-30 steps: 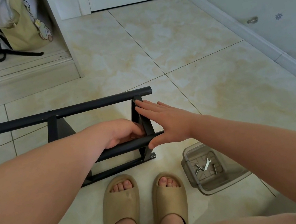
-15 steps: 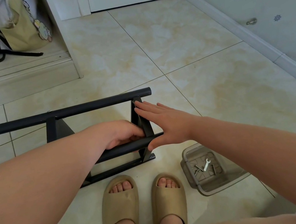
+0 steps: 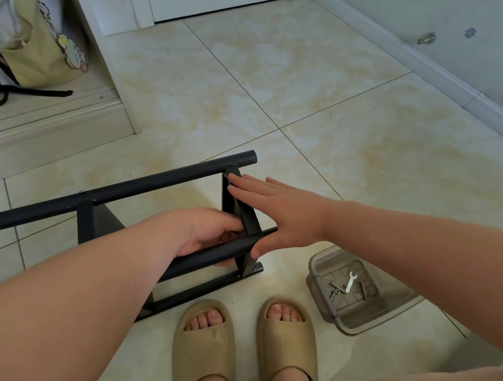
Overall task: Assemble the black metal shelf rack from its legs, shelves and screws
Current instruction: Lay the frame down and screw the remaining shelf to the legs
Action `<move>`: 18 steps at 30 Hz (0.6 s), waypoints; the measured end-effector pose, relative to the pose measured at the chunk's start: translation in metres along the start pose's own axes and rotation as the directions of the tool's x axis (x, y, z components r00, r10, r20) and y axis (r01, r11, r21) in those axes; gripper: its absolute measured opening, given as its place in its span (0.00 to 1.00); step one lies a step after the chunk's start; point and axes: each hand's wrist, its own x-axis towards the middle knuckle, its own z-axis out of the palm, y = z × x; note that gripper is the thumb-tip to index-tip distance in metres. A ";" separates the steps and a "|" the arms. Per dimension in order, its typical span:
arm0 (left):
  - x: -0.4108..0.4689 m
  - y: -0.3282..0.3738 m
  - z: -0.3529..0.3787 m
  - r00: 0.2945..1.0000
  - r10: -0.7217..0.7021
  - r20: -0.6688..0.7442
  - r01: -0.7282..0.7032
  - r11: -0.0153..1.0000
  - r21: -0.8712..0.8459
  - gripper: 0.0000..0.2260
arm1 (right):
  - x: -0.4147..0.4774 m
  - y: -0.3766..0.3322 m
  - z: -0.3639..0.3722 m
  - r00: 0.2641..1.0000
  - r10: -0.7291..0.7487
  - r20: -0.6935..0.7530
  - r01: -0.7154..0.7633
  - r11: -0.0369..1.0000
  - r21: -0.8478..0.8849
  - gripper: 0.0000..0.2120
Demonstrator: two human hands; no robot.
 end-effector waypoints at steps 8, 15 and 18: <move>0.001 0.000 0.001 0.995 0.090 -0.053 -0.088 0.995 0.043 0.06 | 0.001 0.000 0.000 1.000 0.003 -0.007 -0.003 1.000 -0.001 0.53; -0.002 -0.001 -0.002 0.999 0.046 0.010 -0.046 0.999 -0.007 0.08 | 0.001 0.000 0.000 1.000 0.004 -0.005 -0.004 1.000 -0.002 0.53; -0.001 0.001 -0.002 1.000 0.003 0.010 -0.002 0.999 -0.047 0.08 | 0.001 0.000 0.001 1.000 0.002 -0.007 -0.002 1.000 -0.004 0.53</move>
